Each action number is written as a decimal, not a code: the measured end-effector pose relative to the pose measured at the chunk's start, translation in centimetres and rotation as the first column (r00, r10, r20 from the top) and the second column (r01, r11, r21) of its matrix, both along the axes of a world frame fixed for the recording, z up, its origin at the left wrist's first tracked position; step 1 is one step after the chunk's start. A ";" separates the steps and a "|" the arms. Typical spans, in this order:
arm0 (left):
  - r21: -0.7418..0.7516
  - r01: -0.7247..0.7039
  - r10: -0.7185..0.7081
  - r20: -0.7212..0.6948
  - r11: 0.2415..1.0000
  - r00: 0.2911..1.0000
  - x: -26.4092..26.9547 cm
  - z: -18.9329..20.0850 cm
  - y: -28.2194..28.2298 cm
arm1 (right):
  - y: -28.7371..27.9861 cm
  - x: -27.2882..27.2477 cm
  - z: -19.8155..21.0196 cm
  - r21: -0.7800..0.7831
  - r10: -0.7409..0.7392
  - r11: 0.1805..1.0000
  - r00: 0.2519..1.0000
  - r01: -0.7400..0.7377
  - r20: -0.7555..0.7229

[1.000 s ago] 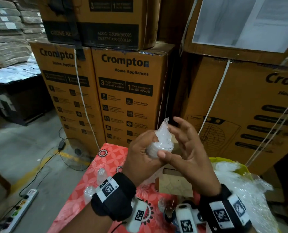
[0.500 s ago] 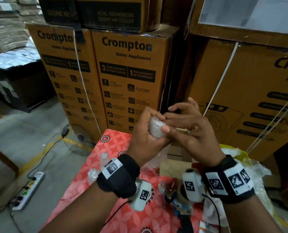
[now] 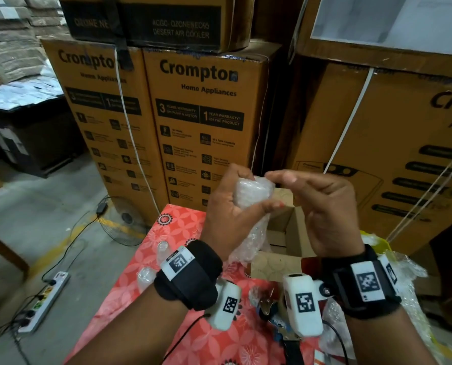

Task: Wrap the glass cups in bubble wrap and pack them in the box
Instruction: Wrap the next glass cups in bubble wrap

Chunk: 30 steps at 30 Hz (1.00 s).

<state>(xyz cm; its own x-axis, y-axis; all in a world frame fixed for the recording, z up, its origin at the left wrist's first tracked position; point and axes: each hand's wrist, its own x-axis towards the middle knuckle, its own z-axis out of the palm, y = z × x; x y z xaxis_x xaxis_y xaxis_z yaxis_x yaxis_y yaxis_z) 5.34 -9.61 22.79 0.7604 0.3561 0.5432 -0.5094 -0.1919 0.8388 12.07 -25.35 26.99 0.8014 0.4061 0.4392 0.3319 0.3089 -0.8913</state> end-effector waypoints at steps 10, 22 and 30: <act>-0.665 -0.160 0.200 -0.016 0.730 0.980 1.8 1.9 2.7 | -1.0 -1.7 -3.7 -0.225 0.245 0.919 0.918 -0.322 -0.312; -0.504 -0.118 0.187 0.089 0.855 0.978 1.1 1.6 1.8 | 2.9 -3.0 -3.3 0.134 0.083 0.991 0.842 -0.013 -0.533; -0.498 0.134 -0.137 0.031 0.857 0.990 0.2 1.1 2.0 | 2.6 -3.0 -3.4 0.140 0.022 0.989 0.907 0.041 -0.420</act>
